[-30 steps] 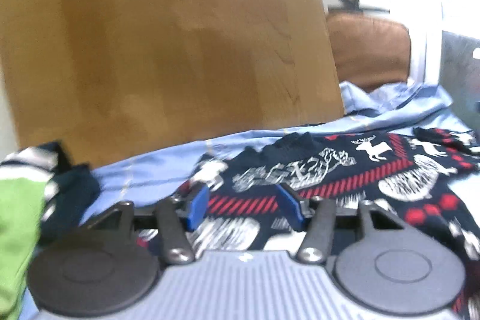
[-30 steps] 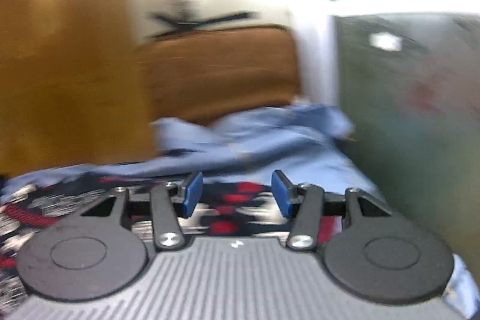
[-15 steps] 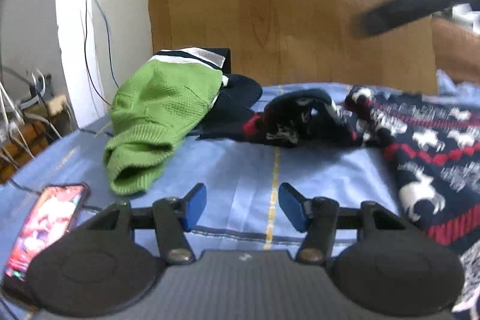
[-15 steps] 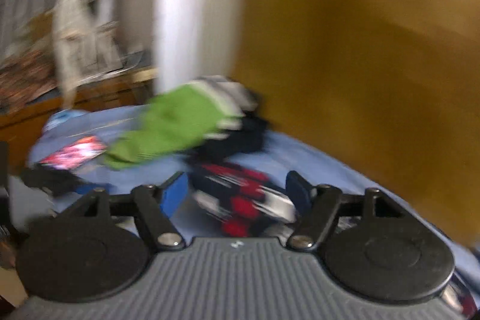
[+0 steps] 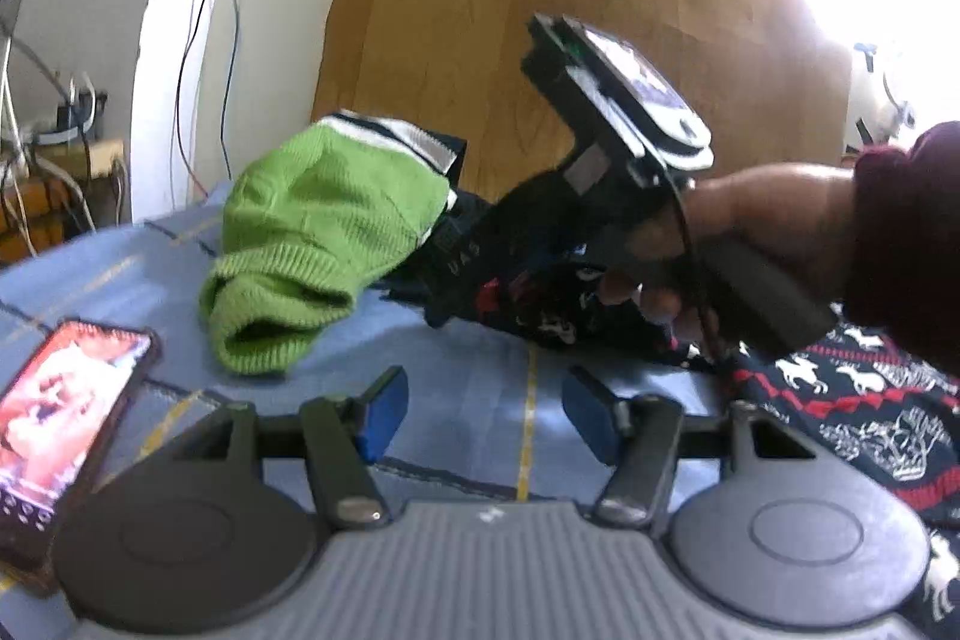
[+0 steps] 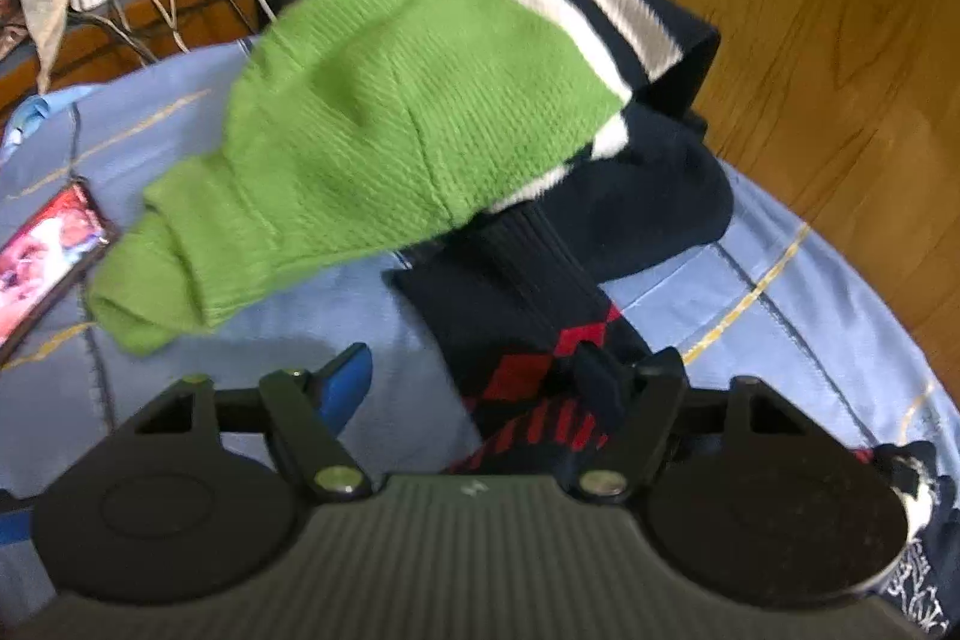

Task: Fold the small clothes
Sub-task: 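Grasp the navy reindeer sock with the right tool and lift it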

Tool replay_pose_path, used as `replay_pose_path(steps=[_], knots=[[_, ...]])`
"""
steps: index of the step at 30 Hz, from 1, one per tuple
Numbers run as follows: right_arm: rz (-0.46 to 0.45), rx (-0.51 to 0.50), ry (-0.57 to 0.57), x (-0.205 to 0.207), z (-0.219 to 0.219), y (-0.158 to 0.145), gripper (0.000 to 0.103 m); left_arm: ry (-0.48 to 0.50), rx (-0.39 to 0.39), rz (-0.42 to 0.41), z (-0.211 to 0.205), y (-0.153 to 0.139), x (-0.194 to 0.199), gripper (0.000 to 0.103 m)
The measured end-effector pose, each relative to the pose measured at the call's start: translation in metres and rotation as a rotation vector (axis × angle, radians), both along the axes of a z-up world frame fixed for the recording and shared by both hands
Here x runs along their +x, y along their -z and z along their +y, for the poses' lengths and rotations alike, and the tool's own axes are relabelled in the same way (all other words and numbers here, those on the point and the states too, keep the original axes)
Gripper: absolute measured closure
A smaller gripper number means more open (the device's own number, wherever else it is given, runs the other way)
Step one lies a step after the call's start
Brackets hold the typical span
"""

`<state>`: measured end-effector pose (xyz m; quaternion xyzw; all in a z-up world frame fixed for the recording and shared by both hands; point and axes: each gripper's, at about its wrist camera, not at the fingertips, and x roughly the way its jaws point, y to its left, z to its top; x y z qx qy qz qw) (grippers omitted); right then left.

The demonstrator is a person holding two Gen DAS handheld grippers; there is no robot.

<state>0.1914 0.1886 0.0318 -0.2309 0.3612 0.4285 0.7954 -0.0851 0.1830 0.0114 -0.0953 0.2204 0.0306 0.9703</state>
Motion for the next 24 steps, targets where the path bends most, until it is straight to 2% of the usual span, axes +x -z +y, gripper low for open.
replay_pose_path(steps=[1, 2, 3, 5, 8, 14, 18, 24], knots=[[0.027, -0.01, -0.006, 0.001, 0.0, 0.004, 0.06, 0.001, -0.016, 0.001, 0.003, 0.001, 0.0, 0.045], [0.026, 0.013, -0.003, 0.001, 0.0, 0.004, 0.084, 0.001, -0.031, 0.0, 0.006, 0.002, -0.001, 0.045], [0.004, -0.003, -0.001, -0.001, 0.001, 0.003, 0.096, 0.001, -0.042, -0.001, 0.008, 0.002, -0.002, 0.045], [-0.002, -0.007, -0.008, -0.005, -0.002, -0.002, 0.096, 0.0, -0.054, -0.001, 0.01, 0.003, -0.002, 0.045], [-0.004, 0.054, -0.01, -0.012, -0.014, -0.021, 0.096, -0.007, -0.064, -0.013, 0.011, 0.003, -0.005, 0.044], [0.069, 0.353, -0.043, -0.03, -0.031, -0.1, 0.097, -0.025, -0.066, 0.012, 0.009, 0.003, -0.004, 0.043], [0.119, 0.51, -0.068, -0.032, -0.025, -0.146, 0.096, -0.05, -0.07, 0.017, 0.009, 0.003, -0.005, 0.041], [0.154, 0.566, -0.08, -0.032, -0.015, -0.168, 0.096, -0.079, -0.07, 0.025, 0.011, 0.004, -0.005, 0.04]])
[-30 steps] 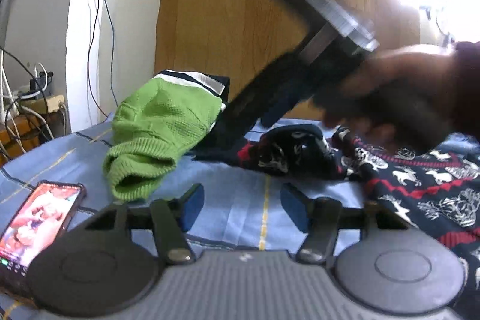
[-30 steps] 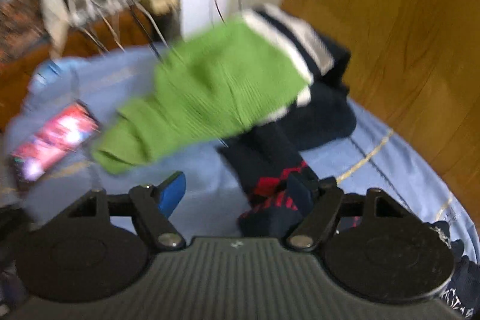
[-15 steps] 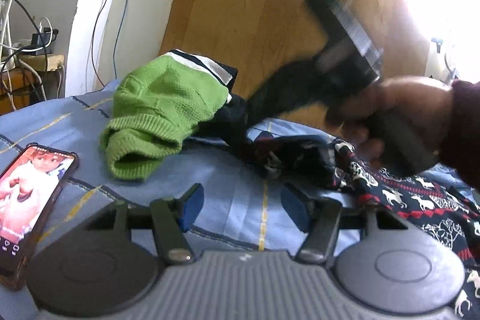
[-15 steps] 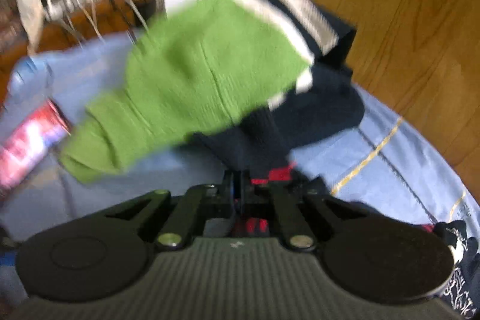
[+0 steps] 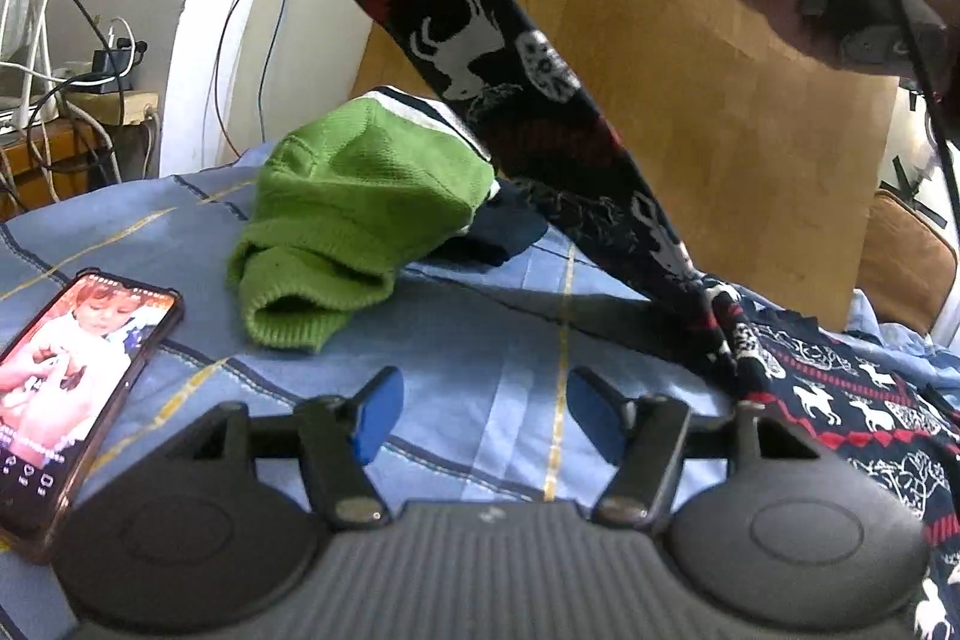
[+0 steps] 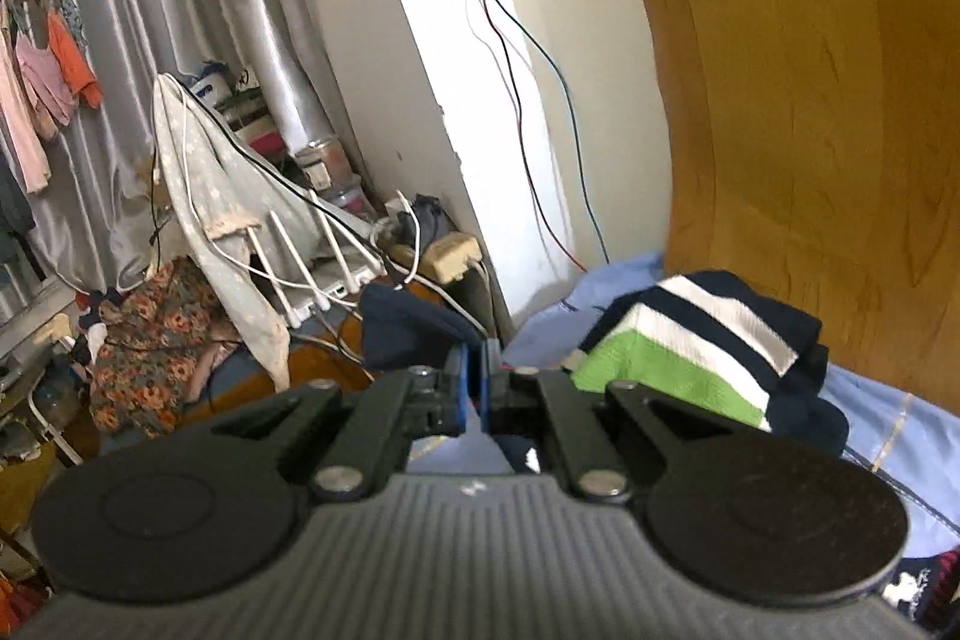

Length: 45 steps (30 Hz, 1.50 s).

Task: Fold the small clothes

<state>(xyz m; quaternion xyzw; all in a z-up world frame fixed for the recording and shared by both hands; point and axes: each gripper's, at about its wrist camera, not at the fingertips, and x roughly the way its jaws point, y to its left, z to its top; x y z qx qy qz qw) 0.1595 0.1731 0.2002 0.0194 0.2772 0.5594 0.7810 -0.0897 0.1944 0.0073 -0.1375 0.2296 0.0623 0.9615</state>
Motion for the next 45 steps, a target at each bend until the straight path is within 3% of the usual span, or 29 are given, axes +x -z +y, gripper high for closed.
replay_pose_path(steps=[6, 10, 12, 17, 20, 22, 24, 26, 30, 32, 34, 37, 39, 45], knots=[[-0.01, 0.026, 0.062, 0.009, -0.033, 0.001, 0.096, -0.007, 0.001, 0.009, 0.001, 0.0, 0.002, 0.035], [-0.004, 0.117, 0.167, 0.027, -0.078, -0.013, 0.096, -0.005, -0.018, 0.025, 0.004, -0.006, 0.009, 0.035], [0.002, 0.156, 0.214, 0.033, -0.098, -0.021, 0.096, -0.01, -0.01, 0.001, 0.0, -0.016, 0.018, 0.023], [0.014, 0.196, 0.257, 0.036, -0.115, -0.028, 0.096, 0.125, 0.082, -0.044, -0.051, -0.049, 0.057, 0.012], [0.011, 0.207, 0.245, 0.029, -0.113, -0.029, 0.096, 0.154, 0.167, 0.017, -0.085, -0.05, 0.097, 0.012], [0.011, 0.222, 0.23, 0.023, -0.114, -0.031, 0.096, 0.105, 0.203, 0.088, -0.096, -0.042, 0.13, 0.029], [0.006, 0.246, 0.216, 0.017, -0.118, -0.037, 0.096, 0.031, 0.252, 0.14, -0.092, -0.033, 0.155, 0.069], [-0.004, 0.263, 0.214, 0.014, -0.129, -0.043, 0.096, -0.077, 0.29, 0.138, -0.079, -0.031, 0.159, 0.085], [-0.017, 0.289, 0.246, 0.018, -0.155, -0.041, 0.101, -0.169, 0.232, 0.135, -0.052, -0.03, 0.152, 0.085], [0.0, 0.311, 0.285, 0.027, -0.17, -0.032, 0.1, -0.202, 0.273, 0.154, -0.054, -0.023, 0.152, 0.084], [0.034, 0.338, 0.326, 0.036, -0.189, -0.021, 0.1, -0.178, 0.264, 0.17, -0.054, -0.019, 0.15, 0.082], [0.055, 0.339, 0.407, 0.046, -0.218, -0.003, 0.1, -0.09, 0.21, 0.157, -0.053, -0.021, 0.138, 0.068], [0.061, 0.291, 0.445, 0.051, -0.23, 0.011, 0.1, -0.076, 0.211, 0.121, -0.055, -0.022, 0.124, 0.058], [0.084, 0.03, 0.406, 0.06, -0.207, 0.079, 0.091, -0.069, 0.266, 0.102, -0.066, -0.015, 0.119, 0.054]])
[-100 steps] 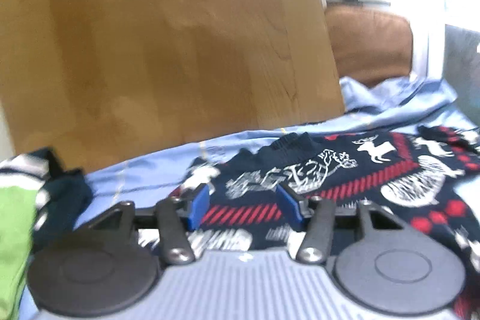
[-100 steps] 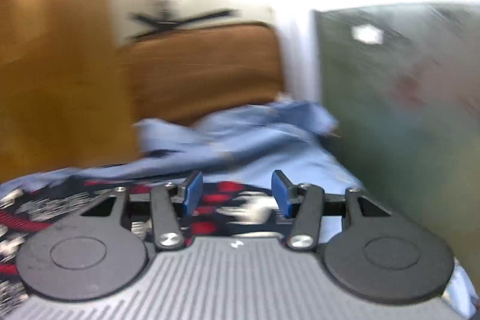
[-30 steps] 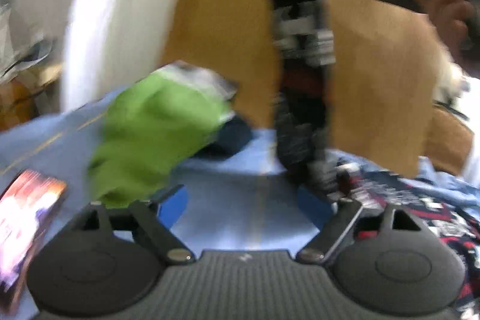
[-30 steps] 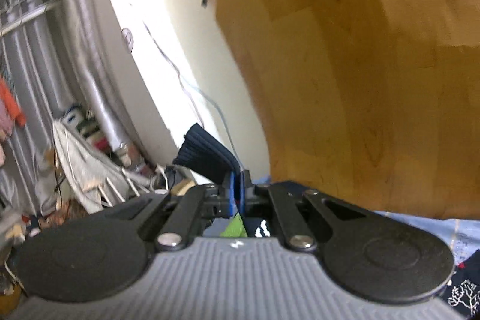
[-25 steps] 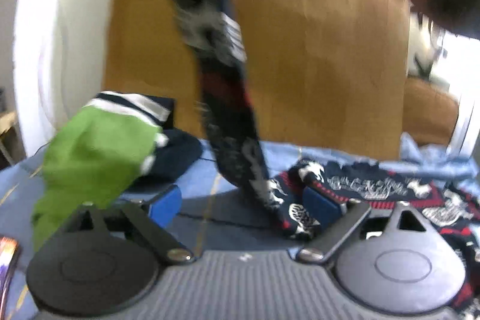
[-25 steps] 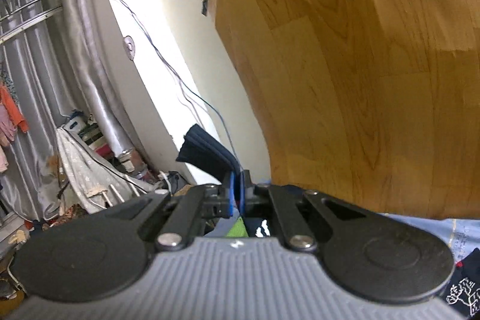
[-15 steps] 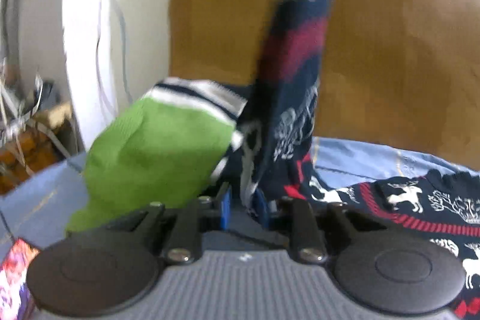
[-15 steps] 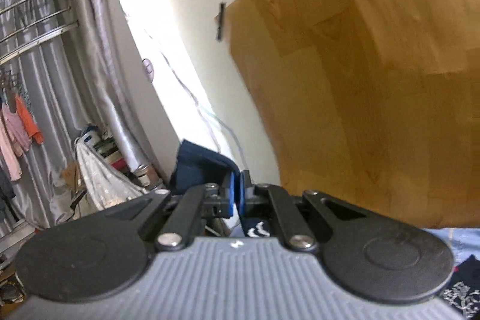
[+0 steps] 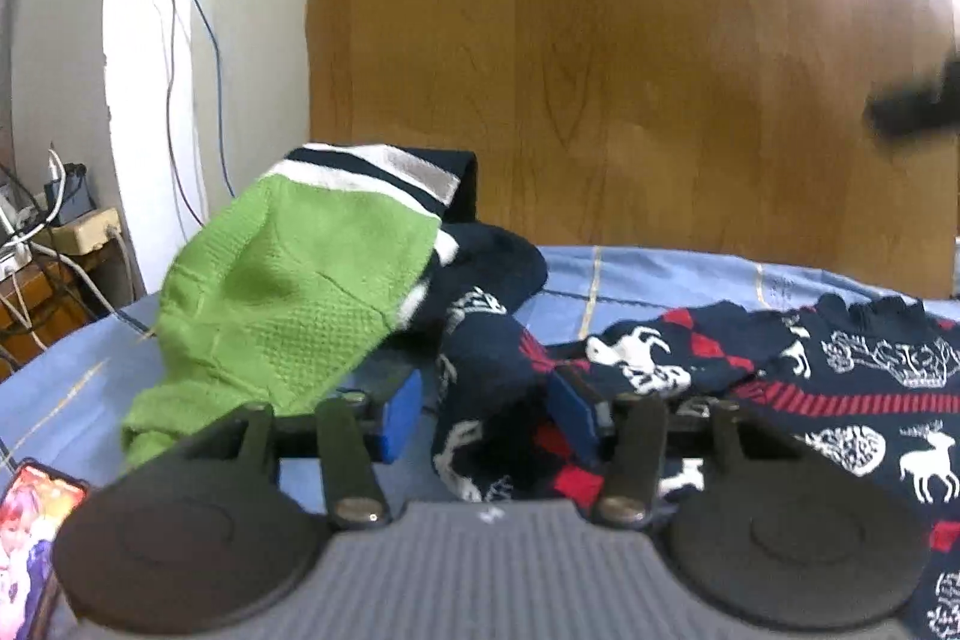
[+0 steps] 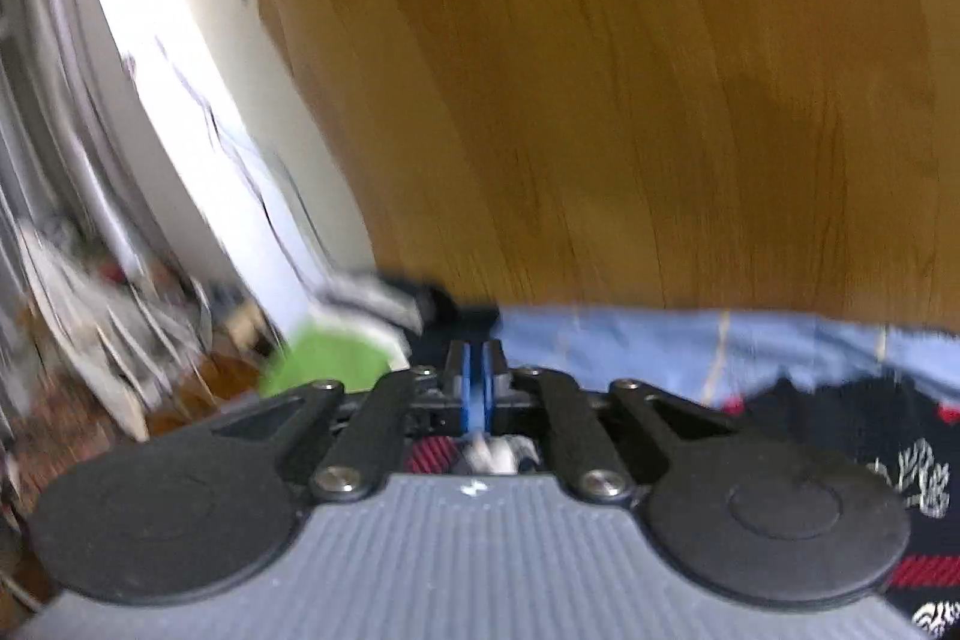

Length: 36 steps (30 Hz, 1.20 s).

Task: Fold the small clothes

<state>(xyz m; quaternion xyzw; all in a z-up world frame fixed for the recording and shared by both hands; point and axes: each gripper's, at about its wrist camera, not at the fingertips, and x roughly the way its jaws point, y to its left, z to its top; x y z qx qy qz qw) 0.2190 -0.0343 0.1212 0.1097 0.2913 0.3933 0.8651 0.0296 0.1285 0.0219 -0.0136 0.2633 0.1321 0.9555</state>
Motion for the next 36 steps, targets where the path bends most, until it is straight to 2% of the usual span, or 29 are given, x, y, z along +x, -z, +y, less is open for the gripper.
replay_pose_path(steps=[2, 5, 9, 12, 17, 22, 26, 27, 30, 32, 36], knots=[[0.075, -0.035, 0.002, 0.008, 0.011, 0.03, 0.084, 0.0, 0.006, 0.006, 0.001, 0.003, 0.001, 0.053], [0.241, -0.007, 0.066, 0.033, 0.014, 0.078, 0.083, -0.004, -0.008, 0.023, 0.006, 0.009, 0.006, 0.052], [0.43, 0.091, 0.168, 0.059, 0.015, 0.115, 0.083, -0.013, -0.03, 0.034, 0.011, 0.012, 0.009, 0.049], [0.541, 0.164, 0.206, 0.073, 0.016, 0.131, 0.082, -0.016, -0.046, 0.039, 0.014, 0.013, 0.01, 0.048], [0.572, 0.172, 0.261, 0.079, 0.031, 0.139, 0.08, -0.026, -0.054, 0.049, 0.016, 0.014, 0.01, 0.046], [0.625, 0.285, 0.422, 0.069, 0.021, 0.15, 0.078, -0.026, -0.062, 0.049, 0.017, 0.013, 0.011, 0.046], [0.595, 0.296, 0.44, 0.07, 0.026, 0.151, 0.081, -0.022, -0.057, 0.05, 0.016, 0.014, 0.011, 0.046], [0.582, 0.285, 0.429, 0.072, 0.029, 0.15, 0.092, -0.02, -0.051, 0.048, 0.015, 0.014, 0.011, 0.046], [0.518, 0.273, 0.393, 0.072, 0.032, 0.136, 0.092, 0.001, -0.024, 0.015, 0.01, 0.012, 0.006, 0.045], [0.439, 0.298, 0.365, 0.067, 0.02, 0.116, 0.092, 0.058, -0.028, -0.032, 0.004, 0.008, -0.001, 0.043], [0.241, 0.311, 0.388, 0.056, -0.031, 0.068, 0.092, 0.255, -0.079, -0.157, -0.009, -0.005, -0.026, 0.035]])
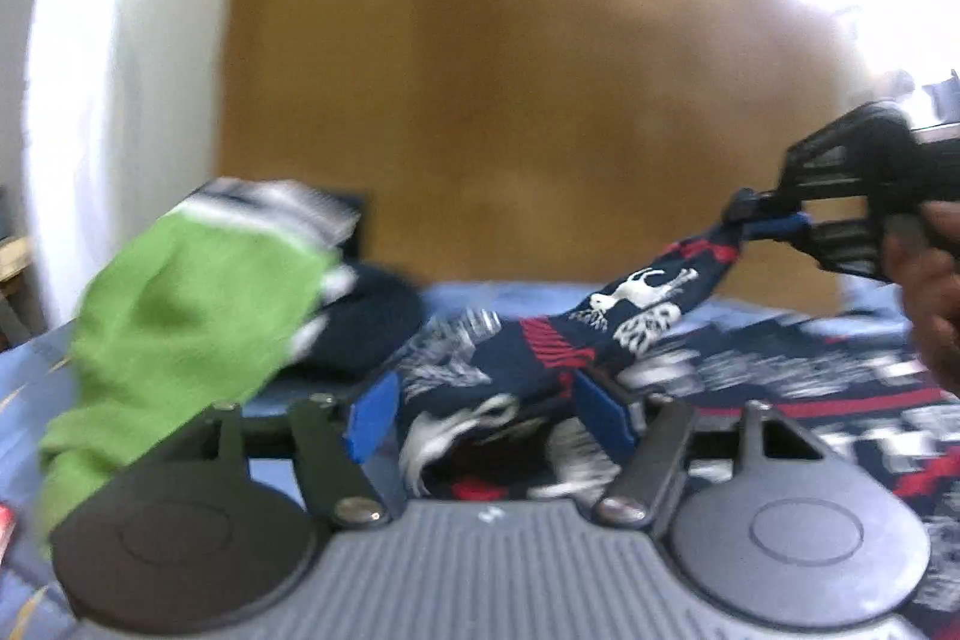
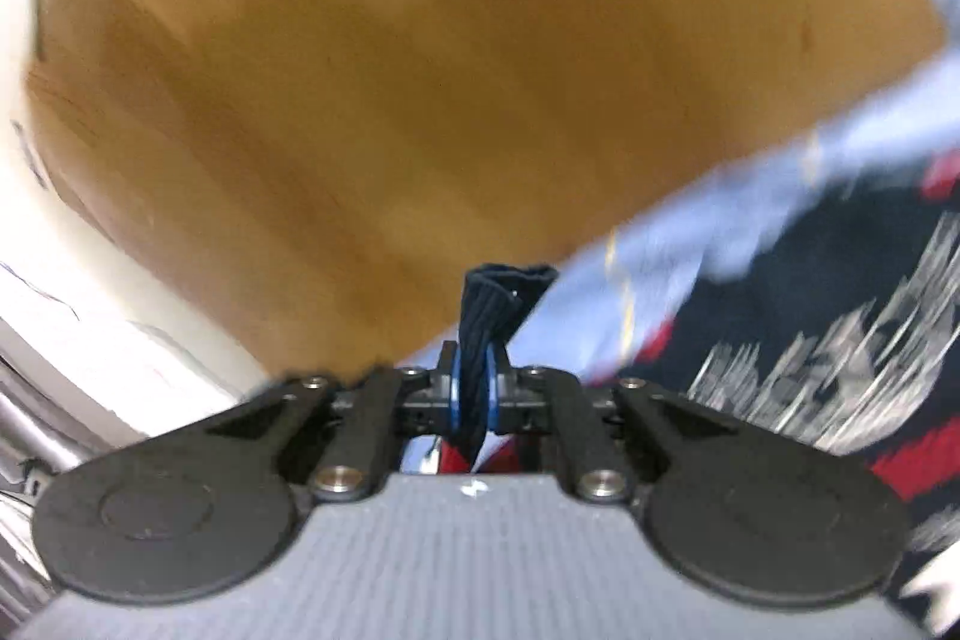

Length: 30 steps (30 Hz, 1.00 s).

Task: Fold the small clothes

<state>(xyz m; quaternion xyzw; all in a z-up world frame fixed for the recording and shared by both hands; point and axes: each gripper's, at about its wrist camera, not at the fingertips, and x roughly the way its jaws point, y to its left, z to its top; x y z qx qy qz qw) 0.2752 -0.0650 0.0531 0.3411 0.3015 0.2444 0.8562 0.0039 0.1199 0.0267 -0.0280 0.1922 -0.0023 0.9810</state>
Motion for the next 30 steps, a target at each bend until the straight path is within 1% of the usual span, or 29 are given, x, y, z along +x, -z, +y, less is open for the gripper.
replay_pose_path(steps=[1, 2, 4, 6, 8, 10, 12, 14, 16, 17, 18, 19, 20, 21, 23, 24, 25, 27, 28, 30], knots=[[-0.028, -0.008, 0.029, -0.002, -0.018, -0.008, 0.092, 0.04, -0.008, -0.03, -0.003, -0.003, -0.005, 0.035], [-0.049, -0.017, 0.068, -0.004, -0.042, -0.014, 0.092, 0.057, -0.009, -0.048, -0.005, -0.005, -0.008, 0.033], [-0.069, -0.03, 0.146, -0.009, -0.085, -0.017, 0.092, 0.05, -0.005, -0.057, -0.009, -0.008, -0.007, 0.032], [-0.084, -0.058, 0.229, -0.02, -0.13, -0.012, 0.092, 0.042, -0.027, -0.011, -0.01, -0.009, 0.006, 0.034], [-0.074, -0.081, 0.273, -0.029, -0.16, 0.0, 0.092, 0.044, -0.042, 0.044, -0.014, -0.009, 0.022, 0.036], [-0.049, -0.113, 0.3, -0.036, -0.182, 0.016, 0.092, 0.053, -0.025, 0.071, -0.025, -0.012, 0.038, 0.04], [-0.034, -0.125, 0.333, -0.04, -0.197, 0.03, 0.092, 0.072, 0.0, 0.083, -0.042, -0.016, 0.053, 0.041], [-0.014, -0.104, 0.372, -0.041, -0.208, 0.043, 0.092, 0.088, 0.023, 0.1, -0.056, -0.015, 0.066, 0.044], [-0.017, -0.094, 0.442, -0.043, -0.22, 0.049, 0.092, 0.101, 0.051, 0.114, -0.071, -0.011, 0.081, 0.047], [-0.014, -0.074, 0.474, -0.045, -0.229, 0.052, 0.092, 0.11, 0.066, 0.122, -0.077, -0.008, 0.088, 0.05], [-0.005, -0.053, 0.498, -0.047, -0.231, 0.057, 0.092, 0.119, 0.079, 0.133, -0.083, -0.004, 0.093, 0.055], [0.004, -0.049, 0.495, -0.048, -0.232, 0.059, 0.092, 0.128, 0.095, 0.151, -0.09, 0.0, 0.1, 0.059], [0.011, -0.063, 0.477, -0.046, -0.23, 0.061, 0.092, 0.134, 0.115, 0.175, -0.096, 0.007, 0.108, 0.067], [0.016, -0.086, 0.449, -0.045, -0.226, 0.063, 0.092, 0.133, 0.136, 0.208, -0.102, 0.016, 0.117, 0.073], [0.0, -0.13, 0.423, -0.049, -0.223, 0.059, 0.092, 0.139, 0.166, 0.295, -0.111, 0.035, 0.133, 0.075], [-0.027, -0.159, 0.415, -0.051, -0.219, 0.055, 0.092, 0.135, 0.18, 0.328, -0.113, 0.044, 0.138, 0.073], [-0.057, -0.184, 0.404, -0.056, -0.217, 0.048, 0.092, 0.138, 0.18, 0.31, -0.114, 0.045, 0.137, 0.074], [-0.128, -0.218, 0.351, -0.062, -0.203, 0.03, 0.092, 0.147, 0.149, 0.31, -0.109, 0.045, 0.135, 0.073], [-0.169, -0.237, 0.308, -0.064, -0.193, 0.021, 0.092, 0.152, 0.122, 0.308, -0.103, 0.045, 0.134, 0.072], [-0.254, -0.3, 0.191, -0.065, -0.161, 0.002, 0.092, 0.164, 0.027, 0.304, -0.088, 0.04, 0.132, 0.069]])
